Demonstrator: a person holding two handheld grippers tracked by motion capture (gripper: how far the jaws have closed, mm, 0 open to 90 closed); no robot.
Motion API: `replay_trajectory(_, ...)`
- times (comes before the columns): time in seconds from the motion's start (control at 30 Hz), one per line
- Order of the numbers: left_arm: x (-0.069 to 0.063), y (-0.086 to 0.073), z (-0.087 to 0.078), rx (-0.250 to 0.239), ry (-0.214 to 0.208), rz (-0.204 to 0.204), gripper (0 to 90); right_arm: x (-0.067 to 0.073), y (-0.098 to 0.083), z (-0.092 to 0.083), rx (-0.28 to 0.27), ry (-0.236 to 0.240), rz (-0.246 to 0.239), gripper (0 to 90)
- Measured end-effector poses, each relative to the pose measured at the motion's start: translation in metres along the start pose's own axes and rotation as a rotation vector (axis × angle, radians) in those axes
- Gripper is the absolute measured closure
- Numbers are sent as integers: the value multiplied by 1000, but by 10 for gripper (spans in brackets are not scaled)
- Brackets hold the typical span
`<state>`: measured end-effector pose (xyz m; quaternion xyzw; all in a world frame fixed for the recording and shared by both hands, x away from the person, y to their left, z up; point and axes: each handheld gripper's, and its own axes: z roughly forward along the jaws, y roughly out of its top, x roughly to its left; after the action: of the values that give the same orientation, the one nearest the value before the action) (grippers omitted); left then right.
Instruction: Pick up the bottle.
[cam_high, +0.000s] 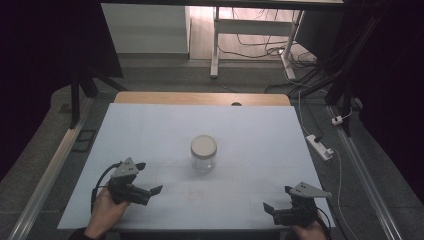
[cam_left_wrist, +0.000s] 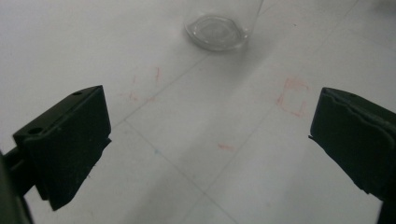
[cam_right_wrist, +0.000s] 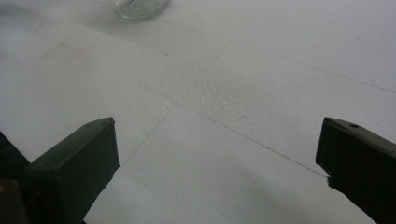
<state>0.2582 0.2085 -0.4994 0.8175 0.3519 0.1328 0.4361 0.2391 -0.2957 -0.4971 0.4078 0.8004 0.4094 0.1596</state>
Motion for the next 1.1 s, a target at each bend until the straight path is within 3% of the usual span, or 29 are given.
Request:
replay_trajectory(0.3, 0, 20, 25, 24, 2, 44, 0, 0, 0, 0, 0, 1, -1, 0)
replay_trajectory(0.67, 3, 43, 57, 32, 1, 68, 0, 0, 0, 0, 1, 2, -1, 0)
replay_trajectory(1.1, 3, 67, 97, 28, -67, 115, 0, 0, 0, 0, 1, 4, 2, 0)
